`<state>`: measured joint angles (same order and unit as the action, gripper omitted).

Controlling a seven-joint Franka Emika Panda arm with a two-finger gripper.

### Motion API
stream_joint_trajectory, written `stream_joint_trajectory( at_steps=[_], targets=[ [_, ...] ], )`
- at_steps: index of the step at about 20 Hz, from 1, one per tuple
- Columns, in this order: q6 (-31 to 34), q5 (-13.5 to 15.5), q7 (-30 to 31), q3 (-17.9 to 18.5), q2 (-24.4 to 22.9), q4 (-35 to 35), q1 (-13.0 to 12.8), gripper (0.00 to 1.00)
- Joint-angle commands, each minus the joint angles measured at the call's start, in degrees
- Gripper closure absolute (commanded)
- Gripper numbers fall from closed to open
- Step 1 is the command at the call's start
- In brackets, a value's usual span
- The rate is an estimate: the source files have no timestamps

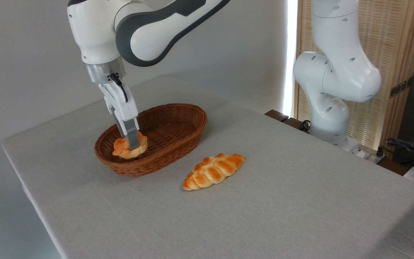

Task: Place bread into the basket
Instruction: 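Carry the roll over the wicker basket and lower it inside, then open the gripper to release the roll and raise it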

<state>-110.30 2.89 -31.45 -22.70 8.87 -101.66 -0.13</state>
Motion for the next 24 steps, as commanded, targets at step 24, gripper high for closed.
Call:
stream_joint_trajectory(
  at_steps=[24],
  targets=[
    [6.3, -0.4, -12.9, 9.2, -10.1, 0.3, -0.3, 0.00]
  ],
)
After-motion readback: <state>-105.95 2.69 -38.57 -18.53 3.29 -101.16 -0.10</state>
